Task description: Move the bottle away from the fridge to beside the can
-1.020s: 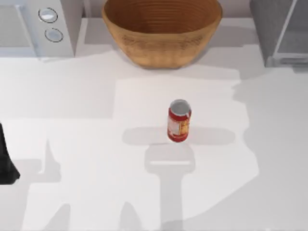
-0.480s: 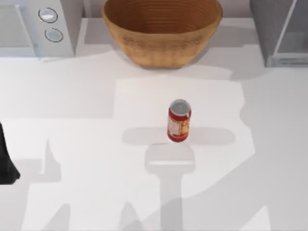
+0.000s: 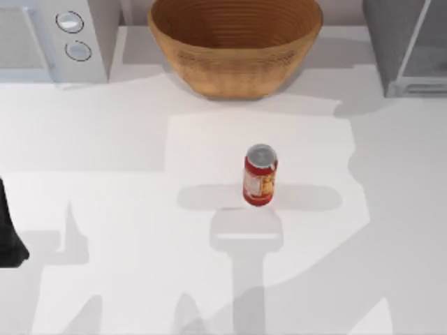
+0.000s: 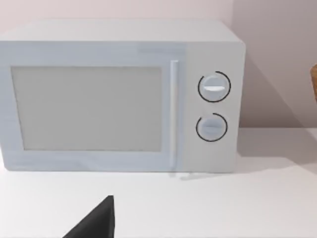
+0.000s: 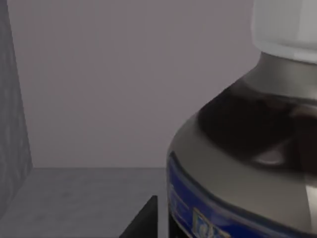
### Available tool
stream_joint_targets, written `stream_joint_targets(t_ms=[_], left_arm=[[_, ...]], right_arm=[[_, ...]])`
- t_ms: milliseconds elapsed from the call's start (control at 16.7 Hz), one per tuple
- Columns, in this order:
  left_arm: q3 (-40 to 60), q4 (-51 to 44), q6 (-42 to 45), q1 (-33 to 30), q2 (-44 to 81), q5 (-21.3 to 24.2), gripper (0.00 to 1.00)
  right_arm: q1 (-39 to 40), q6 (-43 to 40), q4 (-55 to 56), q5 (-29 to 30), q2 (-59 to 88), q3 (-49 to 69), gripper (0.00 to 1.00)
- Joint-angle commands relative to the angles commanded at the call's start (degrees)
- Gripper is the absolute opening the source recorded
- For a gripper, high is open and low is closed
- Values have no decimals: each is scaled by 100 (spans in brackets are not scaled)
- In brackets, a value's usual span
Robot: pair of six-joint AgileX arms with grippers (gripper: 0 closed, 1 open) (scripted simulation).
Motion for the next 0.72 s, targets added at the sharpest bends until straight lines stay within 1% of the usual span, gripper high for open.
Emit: stream_joint_targets(t_ms=[420,480,720], left_arm=[[0,0,0,0,0,0,100],[0,0,0,0,0,0,100],[0,0,0,0,0,0,100]], right_arm=[[0,0,0,0,0,0,2],[0,0,0,0,0,0,0],[0,0,0,0,0,0,0]])
